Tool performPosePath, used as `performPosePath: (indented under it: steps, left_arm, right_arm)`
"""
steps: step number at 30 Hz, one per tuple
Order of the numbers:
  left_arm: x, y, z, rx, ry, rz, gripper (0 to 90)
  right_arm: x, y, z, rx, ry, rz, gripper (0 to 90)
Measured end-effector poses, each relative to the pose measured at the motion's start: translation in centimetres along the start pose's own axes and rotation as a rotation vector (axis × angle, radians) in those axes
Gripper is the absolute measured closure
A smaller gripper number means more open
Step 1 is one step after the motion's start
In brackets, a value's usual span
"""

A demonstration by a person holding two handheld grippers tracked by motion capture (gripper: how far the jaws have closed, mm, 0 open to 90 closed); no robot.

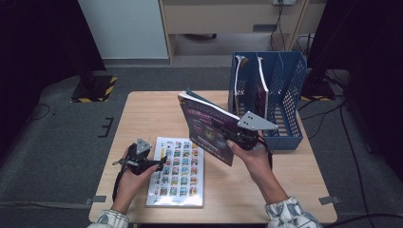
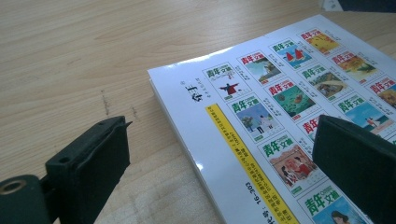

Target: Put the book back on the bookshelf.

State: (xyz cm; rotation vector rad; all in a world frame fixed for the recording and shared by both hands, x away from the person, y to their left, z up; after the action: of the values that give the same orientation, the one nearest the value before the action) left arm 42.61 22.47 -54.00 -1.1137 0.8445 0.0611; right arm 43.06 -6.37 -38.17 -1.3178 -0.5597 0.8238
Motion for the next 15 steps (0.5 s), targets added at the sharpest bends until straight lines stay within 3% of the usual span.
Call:
performPosePath:
  steps: [15]
  left_arm:
    - [-0.1, 0.1, 0.2, -0.003, -0.009, 0.001, 3.8]
  right_arm:
    - [-2.7, 1.3, -1.3, -0.01, 0.026, 0.043, 84.2]
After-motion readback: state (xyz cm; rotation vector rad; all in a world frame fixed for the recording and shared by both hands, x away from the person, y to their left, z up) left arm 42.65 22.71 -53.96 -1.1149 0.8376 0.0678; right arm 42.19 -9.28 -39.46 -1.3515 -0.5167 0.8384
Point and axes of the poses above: each handheld gripper's, and its own axes: x roughly forward along the jaws, y roughly out of its underside, z roughly to its left, the point moved 6 cm from there along x, roughly forward along the jaws, and after that the axes turned 10 degrees about x, right-handed, at the moved point
